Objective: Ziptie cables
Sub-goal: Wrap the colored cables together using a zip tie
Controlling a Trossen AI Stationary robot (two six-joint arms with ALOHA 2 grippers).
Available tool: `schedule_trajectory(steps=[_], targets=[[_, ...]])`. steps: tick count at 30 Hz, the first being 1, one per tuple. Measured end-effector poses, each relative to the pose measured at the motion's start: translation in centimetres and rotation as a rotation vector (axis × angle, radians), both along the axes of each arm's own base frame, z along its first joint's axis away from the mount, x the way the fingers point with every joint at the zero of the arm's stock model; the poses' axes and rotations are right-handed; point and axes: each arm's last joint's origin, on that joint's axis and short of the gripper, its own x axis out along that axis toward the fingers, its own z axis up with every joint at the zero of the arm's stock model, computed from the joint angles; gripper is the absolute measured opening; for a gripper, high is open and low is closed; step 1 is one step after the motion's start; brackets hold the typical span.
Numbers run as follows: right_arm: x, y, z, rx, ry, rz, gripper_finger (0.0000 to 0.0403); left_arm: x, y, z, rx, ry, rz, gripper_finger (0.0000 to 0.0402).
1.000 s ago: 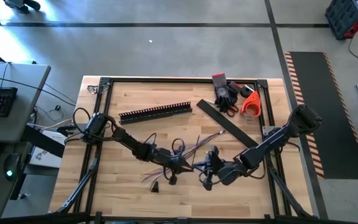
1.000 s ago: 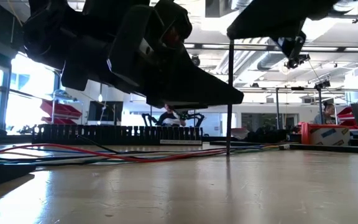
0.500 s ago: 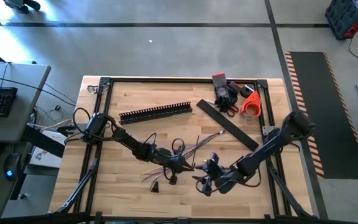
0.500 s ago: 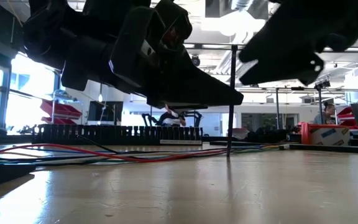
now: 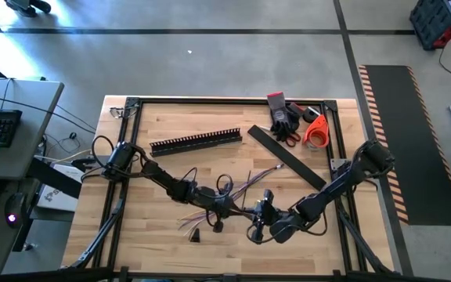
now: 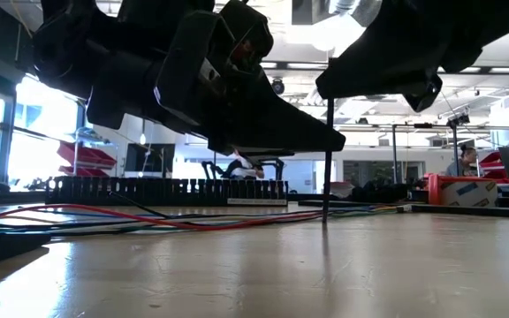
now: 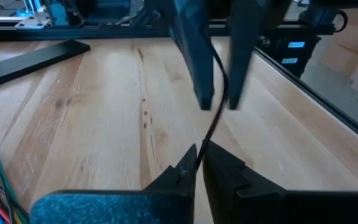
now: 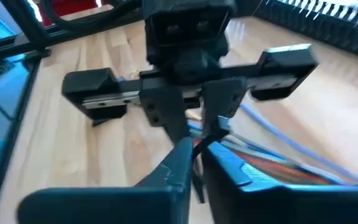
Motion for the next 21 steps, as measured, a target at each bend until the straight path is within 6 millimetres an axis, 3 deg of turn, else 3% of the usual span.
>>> schedule_trajectory(steps=[5, 15, 21], targets=[[-0.11, 0.08, 0.04, -0.03, -0.008, -0.013, 0.0002, 0.0, -0.07, 0.05, -0.007, -0.004, -0.023, 0.001], [-0.11, 0.1, -0.03, -0.062, 0.007, 0.013, 0.0, 0.4, 0.59, 0.85, -0.081, -0.072, -0.022, 0.0121], [-0.11, 0.09, -0.05, -0.068, 0.008, 0.012, 0.0, 0.43, 0.71, 0.98, -0.07, -0.077, -0.009, 0.0108]])
